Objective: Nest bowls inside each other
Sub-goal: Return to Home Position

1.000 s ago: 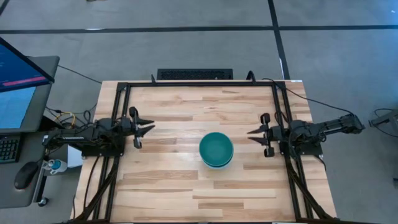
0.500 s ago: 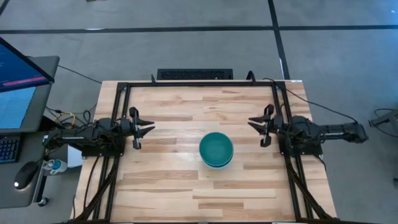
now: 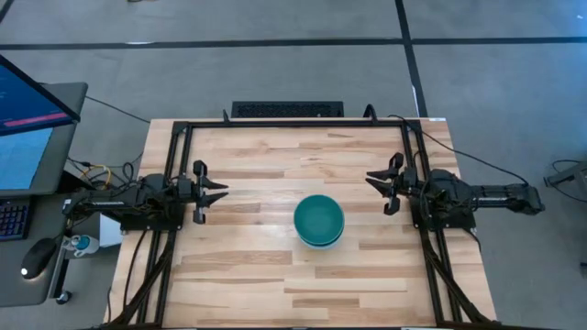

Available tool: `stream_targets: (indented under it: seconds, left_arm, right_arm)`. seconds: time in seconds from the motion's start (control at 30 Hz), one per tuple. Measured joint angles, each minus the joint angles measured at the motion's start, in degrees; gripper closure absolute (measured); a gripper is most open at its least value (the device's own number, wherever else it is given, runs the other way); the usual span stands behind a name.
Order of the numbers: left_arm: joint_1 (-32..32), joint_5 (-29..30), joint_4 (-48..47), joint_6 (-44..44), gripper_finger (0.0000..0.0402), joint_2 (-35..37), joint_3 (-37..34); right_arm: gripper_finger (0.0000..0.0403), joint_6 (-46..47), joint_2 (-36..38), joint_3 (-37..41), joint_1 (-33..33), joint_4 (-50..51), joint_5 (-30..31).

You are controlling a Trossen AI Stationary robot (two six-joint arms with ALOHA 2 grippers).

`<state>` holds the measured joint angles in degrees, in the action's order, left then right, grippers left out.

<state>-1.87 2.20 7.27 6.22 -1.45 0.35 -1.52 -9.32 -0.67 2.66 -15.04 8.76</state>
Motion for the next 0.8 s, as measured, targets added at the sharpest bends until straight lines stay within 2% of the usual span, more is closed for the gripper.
stream_targets:
  seconds: [0.47, 0.8]
  left_arm:
    - [0.0, 0.1, -0.4, -2.6, 0.0322, 0.0, 0.0]
    - [0.0, -0.1, -5.2, -4.0, 0.0322, 0.0, 0.0]
  right_arm:
    - [0.0296, -1.7, 0.0, 0.0, 0.0, 0.0, -1.2]
    - [0.0296, -1.5, 0.0, 0.0, 0.0, 0.0, -1.2]
